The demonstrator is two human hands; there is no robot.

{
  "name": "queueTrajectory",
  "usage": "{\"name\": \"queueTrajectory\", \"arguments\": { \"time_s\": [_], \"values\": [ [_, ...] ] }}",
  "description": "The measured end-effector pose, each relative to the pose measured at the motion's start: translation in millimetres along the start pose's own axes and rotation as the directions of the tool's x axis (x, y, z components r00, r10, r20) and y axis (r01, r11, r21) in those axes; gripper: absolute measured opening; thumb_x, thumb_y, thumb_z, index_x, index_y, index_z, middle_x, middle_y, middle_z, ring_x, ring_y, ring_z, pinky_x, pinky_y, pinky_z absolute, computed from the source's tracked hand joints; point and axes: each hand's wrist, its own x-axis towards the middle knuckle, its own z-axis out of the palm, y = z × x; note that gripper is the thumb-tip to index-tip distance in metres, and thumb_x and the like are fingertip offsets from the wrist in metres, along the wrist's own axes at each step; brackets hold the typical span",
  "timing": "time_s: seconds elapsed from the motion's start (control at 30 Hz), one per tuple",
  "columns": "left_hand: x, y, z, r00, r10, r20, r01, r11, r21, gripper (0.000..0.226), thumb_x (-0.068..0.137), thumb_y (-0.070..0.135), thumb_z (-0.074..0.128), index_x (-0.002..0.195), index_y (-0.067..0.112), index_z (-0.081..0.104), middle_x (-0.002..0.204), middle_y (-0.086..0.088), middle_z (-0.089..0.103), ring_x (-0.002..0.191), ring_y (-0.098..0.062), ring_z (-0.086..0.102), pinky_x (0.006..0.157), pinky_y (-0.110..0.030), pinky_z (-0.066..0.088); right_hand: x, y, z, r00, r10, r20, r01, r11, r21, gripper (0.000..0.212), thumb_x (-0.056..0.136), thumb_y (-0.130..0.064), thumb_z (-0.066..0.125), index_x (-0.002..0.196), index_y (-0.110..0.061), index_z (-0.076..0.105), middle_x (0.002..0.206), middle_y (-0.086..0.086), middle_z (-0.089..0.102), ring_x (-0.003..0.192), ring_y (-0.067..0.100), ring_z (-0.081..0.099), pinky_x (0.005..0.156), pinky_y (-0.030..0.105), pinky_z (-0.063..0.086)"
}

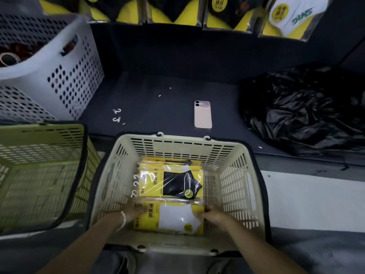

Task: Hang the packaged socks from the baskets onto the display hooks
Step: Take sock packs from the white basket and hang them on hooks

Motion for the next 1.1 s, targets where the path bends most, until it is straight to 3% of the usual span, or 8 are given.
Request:
{"name": "queueTrajectory", "arguments": {
  "time_s": [0.13,0.37,0.53,0.63,0.7,0.77,0.83,1.1],
  "values": [
    [-0.4,4.9,0.3,0.999,0.031,0.033,-0.031,0.999,-0.008,0.058,0.088,0.025,0.062,0.137,0.005,0.036,0.135,-0.014,0.048,0.121,-0.025,0.047,0.092,-0.023,0.038,-1.7,-1.0,-1.2,0.999,-0.051,0.007,0.051,0.997,0.066,0.035,0.086,-0.023,0.070,0.117,-0.009,0.065,0.117,0.008,0.067,0.090,0.011,0.062,0.070,0.012,0.050],
    [-9.3,22.4,1.6,0.990,0.097,-0.098,-0.114,0.978,-0.177,0.066,0.082,0.044,0.064,0.136,0.016,0.038,0.135,-0.010,0.049,0.113,-0.023,0.052,0.091,-0.034,0.047,-33.8,-34.4,-23.5,0.991,-0.135,0.001,0.128,0.942,0.311,0.066,0.076,-0.057,0.066,0.132,-0.023,0.055,0.137,-0.001,0.054,0.132,0.021,0.043,0.116,0.046,0.024],
    [-34.3,76.6,-19.4,0.881,0.275,-0.385,-0.403,0.862,-0.308,0.083,0.066,0.027,0.083,0.135,0.012,0.041,0.134,-0.012,0.050,0.122,-0.028,0.049,0.101,-0.047,0.042,-79.7,-73.5,-52.9,0.944,-0.289,-0.157,0.328,0.795,0.511,0.062,0.068,-0.058,0.068,0.116,-0.018,0.067,0.113,0.004,0.071,0.111,0.024,0.063,0.102,0.044,0.045],
    [-59.8,128.2,-29.6,0.805,0.165,-0.570,-0.463,0.775,-0.430,0.104,0.061,0.025,0.086,0.141,-0.001,0.024,0.140,-0.021,0.040,0.125,-0.036,0.044,0.106,-0.049,0.035,-113.6,-99.3,-73.3,0.869,-0.427,-0.251,0.483,0.619,0.619,0.053,0.077,-0.054,0.065,0.118,-0.021,0.067,0.116,0.006,0.070,0.109,0.026,0.065,0.094,0.047,0.052],
    [-85.9,167.7,-33.6,0.853,0.137,-0.503,-0.451,0.680,-0.579,0.111,0.061,0.031,0.085,0.145,0.010,0.016,0.138,-0.012,0.044,0.121,-0.031,0.049,0.102,-0.046,0.039,-139.1,-119.2,-85.3,0.821,-0.478,-0.311,0.544,0.492,0.680,0.051,0.080,-0.051,0.060,0.120,-0.021,0.065,0.118,0.007,0.069,0.108,0.026,0.066,0.088,0.045,0.055],
    [-113.8,208.0,-34.5,0.924,0.285,-0.256,-0.359,0.410,-0.838,0.092,0.062,0.033,0.080,0.138,0.010,0.033,0.127,-0.010,0.057,0.107,-0.026,0.062,0.084,-0.042,0.053,-164.8,-138.4,-93.8,0.789,-0.510,-0.342,0.566,0.389,0.727,0.048,0.081,-0.051,0.057,0.118,-0.021,0.066,0.116,0.006,0.070,0.104,0.023,0.068,0.076,0.038,0.059],
    [-135.6,241.9,-31.4,0.865,0.484,-0.133,-0.272,0.228,-0.935,0.049,0.076,0.036,0.066,0.118,0.013,0.054,0.108,-0.005,0.070,0.093,-0.019,0.069,0.066,-0.034,0.058,-186.3,-152.9,-101.8,0.754,-0.561,-0.340,0.576,0.316,0.754,0.045,0.084,-0.049,0.055,0.116,-0.020,0.067,0.116,0.007,0.070,0.102,0.023,0.069,0.069,0.034,0.059],
    [-206.2,327.6,-75.3,0.635,0.629,-0.449,-0.675,0.168,-0.718,0.020,0.088,0.034,0.059,0.104,0.023,0.063,0.099,0.006,0.073,0.087,-0.010,0.069,0.069,-0.029,0.054,-267.6,-209.2,-153.9,0.515,-0.631,-0.581,0.854,0.435,0.285,0.047,0.076,-0.023,0.074,0.120,-0.010,0.061,0.110,0.005,0.070,0.089,0.008,0.067,0.076,0.016,0.051]
  ]
}}
